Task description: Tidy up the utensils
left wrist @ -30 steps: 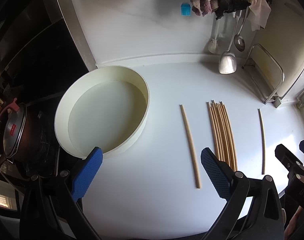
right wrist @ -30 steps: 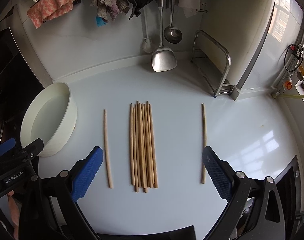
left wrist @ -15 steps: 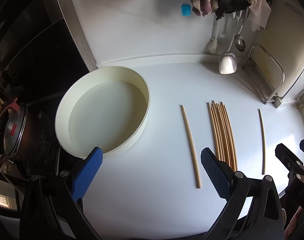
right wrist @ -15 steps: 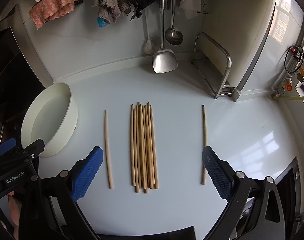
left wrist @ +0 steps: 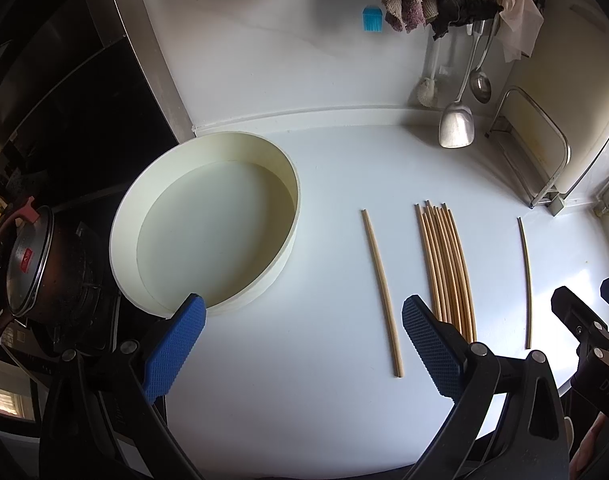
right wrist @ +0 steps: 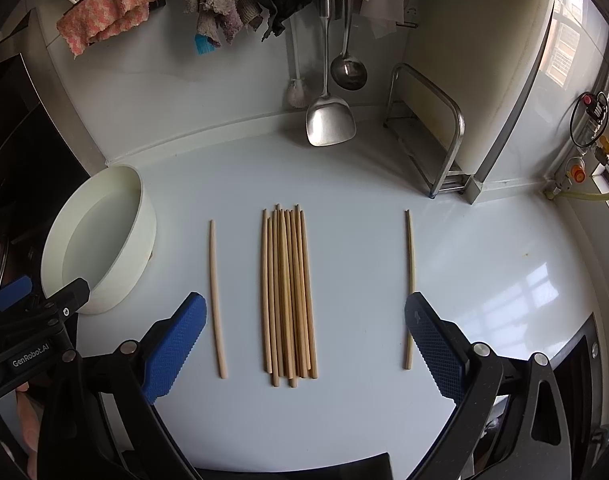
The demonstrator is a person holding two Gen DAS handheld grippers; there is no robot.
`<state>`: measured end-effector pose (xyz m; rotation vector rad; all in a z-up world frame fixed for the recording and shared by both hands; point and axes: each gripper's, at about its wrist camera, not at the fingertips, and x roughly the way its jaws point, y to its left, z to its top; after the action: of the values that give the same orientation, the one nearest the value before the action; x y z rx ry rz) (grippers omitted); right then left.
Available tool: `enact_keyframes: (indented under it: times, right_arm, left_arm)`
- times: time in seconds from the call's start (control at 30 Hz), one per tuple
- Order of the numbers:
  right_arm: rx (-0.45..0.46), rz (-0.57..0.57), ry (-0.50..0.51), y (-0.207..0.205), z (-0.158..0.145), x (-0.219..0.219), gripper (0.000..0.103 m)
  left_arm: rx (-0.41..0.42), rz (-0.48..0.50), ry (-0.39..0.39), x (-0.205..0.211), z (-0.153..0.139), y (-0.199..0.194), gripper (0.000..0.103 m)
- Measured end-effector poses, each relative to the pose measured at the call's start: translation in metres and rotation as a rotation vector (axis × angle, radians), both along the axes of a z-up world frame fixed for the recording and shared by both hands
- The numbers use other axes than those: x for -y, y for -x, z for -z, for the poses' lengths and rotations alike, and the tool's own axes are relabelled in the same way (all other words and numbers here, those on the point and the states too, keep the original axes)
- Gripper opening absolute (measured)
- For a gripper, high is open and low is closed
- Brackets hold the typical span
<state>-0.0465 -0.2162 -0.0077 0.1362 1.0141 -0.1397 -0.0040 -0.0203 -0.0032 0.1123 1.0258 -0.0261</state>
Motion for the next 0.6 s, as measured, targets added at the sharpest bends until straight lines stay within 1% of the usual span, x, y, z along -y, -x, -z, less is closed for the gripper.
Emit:
enact_keyframes:
  times: [0.43,0.6]
  right_arm:
    - [0.002,-0.002,0.007,-0.0025,-0.0022,-0.0027,0.095]
    - [-0.001,0.005,0.008,-0.0032,-0.0011,-0.01,0.095]
  left_arm:
    - [0.003,0.003,0.001,-0.0027,0.0004,-0.0002,0.097]
    - [-0.002,0.014,0.004,-0.0064,0.0019,-0.0002,0.097]
